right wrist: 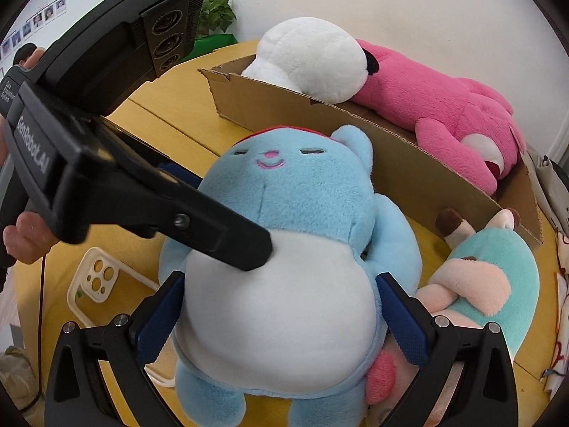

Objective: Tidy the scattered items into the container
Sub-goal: 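Lift the blue cat with both grippers and carry it over the box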

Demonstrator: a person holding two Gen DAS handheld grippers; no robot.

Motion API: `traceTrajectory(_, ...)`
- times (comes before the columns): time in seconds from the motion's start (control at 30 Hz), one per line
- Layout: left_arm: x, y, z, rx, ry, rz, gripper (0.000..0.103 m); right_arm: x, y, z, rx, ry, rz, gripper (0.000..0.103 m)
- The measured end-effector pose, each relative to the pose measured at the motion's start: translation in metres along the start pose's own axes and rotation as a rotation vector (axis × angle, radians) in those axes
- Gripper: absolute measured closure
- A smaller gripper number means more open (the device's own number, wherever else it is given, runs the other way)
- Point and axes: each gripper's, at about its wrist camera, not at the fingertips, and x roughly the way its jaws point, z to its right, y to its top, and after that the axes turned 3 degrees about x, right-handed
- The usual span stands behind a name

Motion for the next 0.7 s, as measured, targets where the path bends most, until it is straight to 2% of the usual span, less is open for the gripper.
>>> traceTrajectory(0.27, 0.013, 0.004, -0.006, -0.009, -0.001, -0.050, 0.006, 0.002, 0.001, -0.002, 0.007, -0.001, -0.006, 0.000)
traceTrajectory(0.4, 0.014, 0.003, -0.004, 0.000, 0.002, -0.050, 0.006, 0.000, -0.003, -0.002, 0.018, 0.003, 0.015, 0.000)
traceTrajectory(0.6, 0.015, 0.002, -0.003, 0.002, -0.078, -0.057, 0.006, -0.008, -0.002, 0.002, -0.044, 0.025, 0.004, 0.000)
traceTrajectory(0.7, 0.020, 0.004, -0.001, 0.007, -0.090, -0.064, 0.006, -0.009, -0.001, 0.000, -0.107, 0.023, -0.008, 0.000)
